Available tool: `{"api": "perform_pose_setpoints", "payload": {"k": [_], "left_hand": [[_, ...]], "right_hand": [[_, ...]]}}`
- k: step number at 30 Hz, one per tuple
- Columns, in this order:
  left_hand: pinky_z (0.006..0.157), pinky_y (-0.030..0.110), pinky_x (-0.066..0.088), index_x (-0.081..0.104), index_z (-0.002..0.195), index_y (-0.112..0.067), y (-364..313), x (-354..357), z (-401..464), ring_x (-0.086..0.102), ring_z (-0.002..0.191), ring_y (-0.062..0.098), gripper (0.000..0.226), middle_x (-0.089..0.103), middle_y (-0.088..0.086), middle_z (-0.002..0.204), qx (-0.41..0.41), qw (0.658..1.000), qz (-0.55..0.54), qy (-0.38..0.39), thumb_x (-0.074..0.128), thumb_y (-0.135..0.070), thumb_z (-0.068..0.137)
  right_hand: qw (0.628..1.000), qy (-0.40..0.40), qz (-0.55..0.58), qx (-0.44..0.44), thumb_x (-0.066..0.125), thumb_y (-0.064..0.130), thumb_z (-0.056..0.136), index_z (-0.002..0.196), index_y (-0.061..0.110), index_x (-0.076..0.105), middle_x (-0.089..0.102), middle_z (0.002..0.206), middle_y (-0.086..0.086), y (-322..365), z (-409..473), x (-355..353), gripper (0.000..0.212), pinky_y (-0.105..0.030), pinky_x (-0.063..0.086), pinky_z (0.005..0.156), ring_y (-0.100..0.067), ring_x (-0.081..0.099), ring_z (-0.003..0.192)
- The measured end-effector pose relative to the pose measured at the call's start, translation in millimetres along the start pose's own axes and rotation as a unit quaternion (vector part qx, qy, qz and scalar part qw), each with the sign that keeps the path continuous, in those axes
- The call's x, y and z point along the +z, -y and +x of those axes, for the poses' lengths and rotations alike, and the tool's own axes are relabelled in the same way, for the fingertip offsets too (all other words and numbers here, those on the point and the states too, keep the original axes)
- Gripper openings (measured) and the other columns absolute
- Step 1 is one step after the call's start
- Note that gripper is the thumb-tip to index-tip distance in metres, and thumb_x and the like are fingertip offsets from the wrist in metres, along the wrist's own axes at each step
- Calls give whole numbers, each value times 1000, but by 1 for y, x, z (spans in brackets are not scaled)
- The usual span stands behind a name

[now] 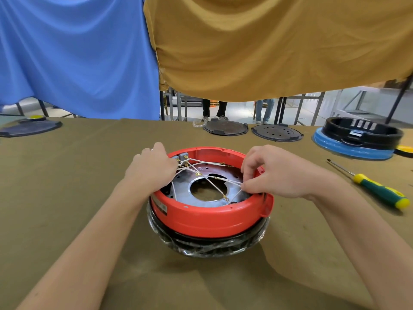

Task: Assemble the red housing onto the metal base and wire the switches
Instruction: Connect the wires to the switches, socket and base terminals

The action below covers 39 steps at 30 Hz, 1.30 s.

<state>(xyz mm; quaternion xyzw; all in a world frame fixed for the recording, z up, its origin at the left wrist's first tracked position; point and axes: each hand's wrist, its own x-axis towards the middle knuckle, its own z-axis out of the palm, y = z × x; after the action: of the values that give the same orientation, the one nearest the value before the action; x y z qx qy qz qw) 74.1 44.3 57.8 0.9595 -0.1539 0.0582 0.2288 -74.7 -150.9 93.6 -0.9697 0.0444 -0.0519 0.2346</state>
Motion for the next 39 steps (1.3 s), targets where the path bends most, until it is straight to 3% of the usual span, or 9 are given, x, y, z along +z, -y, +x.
{"api": "perform_pose_setpoints", "payload": {"k": [4,6,12,19,27,32,39], "left_hand": [[87,40,39,46,116,-9,0,1,2,49,112,39,26,53,20,123,-1,1000,3,0,39,-28,100],[88,40,39,45,115,-10,1,2,3,50,112,38,25,53,20,123,-3,1000,-1,3,38,-28,100],[85,39,38,44,113,-11,2,3,3,50,110,38,23,53,20,121,0,1000,-1,1,38,-28,100],[83,39,38,45,115,-11,2,3,3,51,109,39,26,53,20,121,-2,1000,0,3,39,-30,99],[81,38,37,44,114,-10,1,4,4,51,109,39,27,53,21,121,1,1000,7,0,39,-32,100],[82,38,37,45,117,-10,1,4,3,50,110,38,28,52,20,122,1,1000,7,1,38,-32,100],[80,37,36,45,116,-12,1,2,2,50,106,36,27,51,18,121,-6,1000,7,14,39,-32,99]], "right_hand": [[997,-26,72,14,76,35,79,69,25,75,73,84,4,-8,-2,-4,14,-36,57,79,-10,68,80],[992,-58,110,25,73,39,82,73,24,76,73,78,3,-12,-1,-7,17,-38,56,80,-9,68,74],[997,-27,51,48,79,33,76,64,30,77,73,90,6,-4,3,-2,12,-41,57,83,-18,68,93],[998,-14,20,64,76,21,73,60,21,74,73,94,-7,1,4,-3,13,-52,58,84,-31,69,95],[996,-18,79,38,76,37,79,69,29,76,72,89,7,-6,-2,-6,12,-36,55,84,-15,67,91],[1000,1,19,20,77,30,74,65,28,75,72,91,3,1,-4,0,10,-41,58,82,-19,68,91],[999,0,30,37,75,21,73,67,15,70,71,101,-9,0,-3,0,10,-51,53,89,-30,65,101]]}}
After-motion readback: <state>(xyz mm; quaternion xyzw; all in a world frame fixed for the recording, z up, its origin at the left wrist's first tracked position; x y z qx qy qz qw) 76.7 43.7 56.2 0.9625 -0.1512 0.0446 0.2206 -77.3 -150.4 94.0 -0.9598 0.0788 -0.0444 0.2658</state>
